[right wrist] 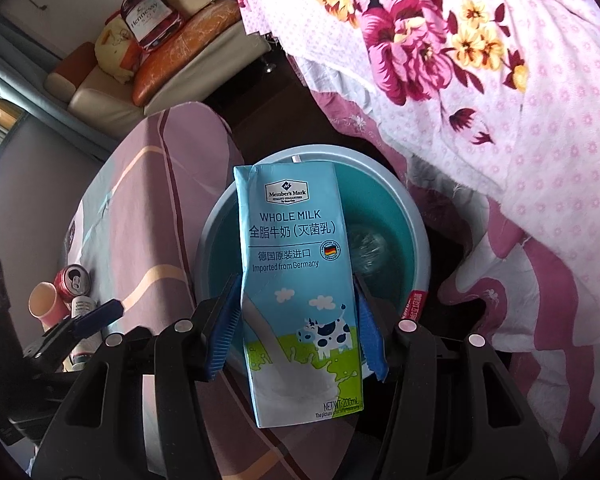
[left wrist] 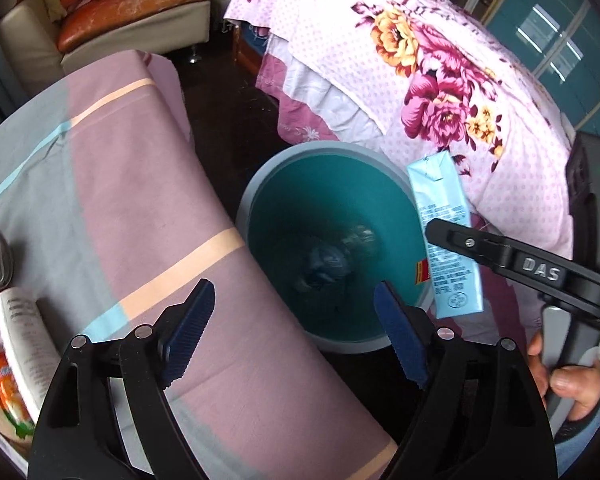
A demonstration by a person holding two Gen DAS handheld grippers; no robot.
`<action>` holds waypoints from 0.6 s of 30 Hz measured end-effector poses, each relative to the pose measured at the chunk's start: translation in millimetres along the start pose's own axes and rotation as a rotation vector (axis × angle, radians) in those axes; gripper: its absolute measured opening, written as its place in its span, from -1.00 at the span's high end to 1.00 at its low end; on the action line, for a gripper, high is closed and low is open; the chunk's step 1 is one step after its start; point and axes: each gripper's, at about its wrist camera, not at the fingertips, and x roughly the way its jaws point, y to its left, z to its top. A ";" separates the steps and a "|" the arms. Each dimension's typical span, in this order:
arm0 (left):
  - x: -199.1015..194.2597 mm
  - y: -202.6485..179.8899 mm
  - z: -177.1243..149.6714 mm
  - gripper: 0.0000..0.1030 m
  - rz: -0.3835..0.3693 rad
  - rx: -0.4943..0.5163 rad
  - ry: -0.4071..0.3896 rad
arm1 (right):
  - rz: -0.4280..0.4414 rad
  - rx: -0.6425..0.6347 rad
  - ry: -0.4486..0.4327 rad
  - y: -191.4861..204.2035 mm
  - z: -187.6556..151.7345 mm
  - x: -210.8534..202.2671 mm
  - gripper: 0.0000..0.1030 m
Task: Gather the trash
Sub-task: 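Open both grippers to drop the bottle and carton into the bucket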
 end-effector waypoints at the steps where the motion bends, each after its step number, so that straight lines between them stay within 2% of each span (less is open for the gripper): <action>1: -5.4 3.0 -1.7 -0.62 -0.004 -0.008 -0.006 | -0.002 -0.005 0.004 2.6 -0.7 1.6 -0.01; 4: -16.9 9.6 -6.6 -0.62 -0.005 -0.020 -0.018 | -0.001 -0.015 0.026 9.0 -2.1 5.1 -0.05; 8: -29.0 17.7 -13.2 -0.62 -0.008 -0.043 -0.031 | 0.000 -0.028 0.029 18.5 -5.7 3.8 -0.30; 14: -46.0 32.8 -24.9 -0.62 -0.002 -0.068 -0.047 | -0.001 -0.052 0.034 35.2 -11.8 -1.4 -0.41; 18: -59.7 44.7 -34.7 -0.62 0.001 -0.089 -0.062 | -0.001 -0.074 0.042 48.8 -17.2 -5.6 -0.42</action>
